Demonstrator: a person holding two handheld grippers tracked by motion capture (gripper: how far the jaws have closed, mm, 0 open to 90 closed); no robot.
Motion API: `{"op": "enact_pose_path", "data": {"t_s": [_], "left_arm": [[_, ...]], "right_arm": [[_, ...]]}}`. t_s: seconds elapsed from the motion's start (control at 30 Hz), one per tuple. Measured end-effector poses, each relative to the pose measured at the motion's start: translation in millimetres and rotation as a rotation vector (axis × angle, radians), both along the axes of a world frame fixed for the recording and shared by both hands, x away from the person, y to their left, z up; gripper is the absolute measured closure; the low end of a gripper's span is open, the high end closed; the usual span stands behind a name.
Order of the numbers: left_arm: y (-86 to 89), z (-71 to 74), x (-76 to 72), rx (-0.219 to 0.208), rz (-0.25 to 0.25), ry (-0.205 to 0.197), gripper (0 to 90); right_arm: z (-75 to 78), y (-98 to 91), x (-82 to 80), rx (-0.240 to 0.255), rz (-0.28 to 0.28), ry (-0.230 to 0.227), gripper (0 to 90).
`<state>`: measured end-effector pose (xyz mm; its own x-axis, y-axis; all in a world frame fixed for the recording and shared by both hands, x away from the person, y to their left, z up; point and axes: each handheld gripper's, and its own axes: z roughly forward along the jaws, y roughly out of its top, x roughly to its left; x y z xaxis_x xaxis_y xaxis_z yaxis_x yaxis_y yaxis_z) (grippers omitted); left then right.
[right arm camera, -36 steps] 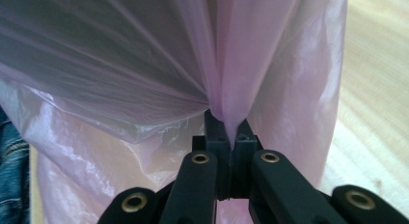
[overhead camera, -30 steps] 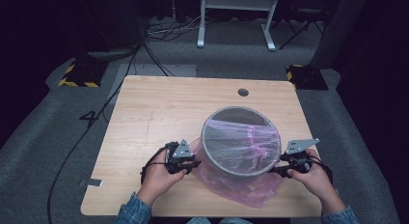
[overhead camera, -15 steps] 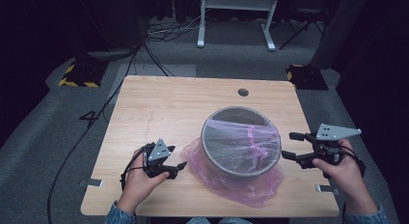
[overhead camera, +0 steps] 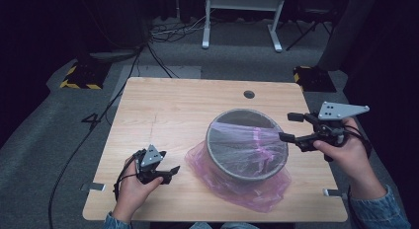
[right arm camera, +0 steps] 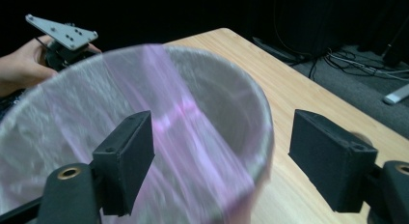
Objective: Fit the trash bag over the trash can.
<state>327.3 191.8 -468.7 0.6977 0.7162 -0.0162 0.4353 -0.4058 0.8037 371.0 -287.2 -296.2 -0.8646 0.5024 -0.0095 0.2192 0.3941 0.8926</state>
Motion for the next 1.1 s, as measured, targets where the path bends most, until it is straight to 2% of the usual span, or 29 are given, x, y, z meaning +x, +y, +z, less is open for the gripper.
{"op": "enact_pose_path", "data": {"t_s": [0.2, 0.4, 0.5, 0.63, 0.73, 0.8, 0.87, 1.1], "left_arm": [[5.3, -4.4, 1.2, 0.011, 0.028, 0.010, 26.1], [12.0, -11.2, 5.0, 0.064, 0.073, 0.031, 26.1], [15.4, -15.3, 6.1, 0.057, 0.086, 0.045, 26.1], [18.8, -17.5, 6.4, 0.060, 0.096, 0.048, 26.0], [20.5, -19.2, 6.6, 0.094, 0.108, 0.049, 26.0], [20.9, -20.4, 6.6, 0.084, 0.110, 0.054, 25.8], [22.1, -21.0, 6.9, 0.094, 0.111, 0.054, 25.6], [23.5, -23.7, 8.4, 0.086, 0.114, 0.065, 25.5]], "right_arm": [[14.4, 33.4, 10.5, -0.008, 0.037, -0.012, 22.6], [20.5, 64.2, 17.7, -0.016, 0.068, -0.014, 20.5], [19.5, 79.2, 19.6, -0.024, 0.088, -0.005, 20.3], [13.0, 100.7, 22.7, -0.039, 0.113, 0.003, 19.3], [5.9, 113.5, 25.7, -0.041, 0.127, 0.021, 18.6], [0.4, 120.7, 28.2, -0.044, 0.125, 0.038, 17.4], [-5.5, 126.8, 30.7, -0.051, 0.118, 0.056, 17.4], [-25.9, 141.4, 36.7, -0.130, 0.117, 0.079, 17.7]]}}
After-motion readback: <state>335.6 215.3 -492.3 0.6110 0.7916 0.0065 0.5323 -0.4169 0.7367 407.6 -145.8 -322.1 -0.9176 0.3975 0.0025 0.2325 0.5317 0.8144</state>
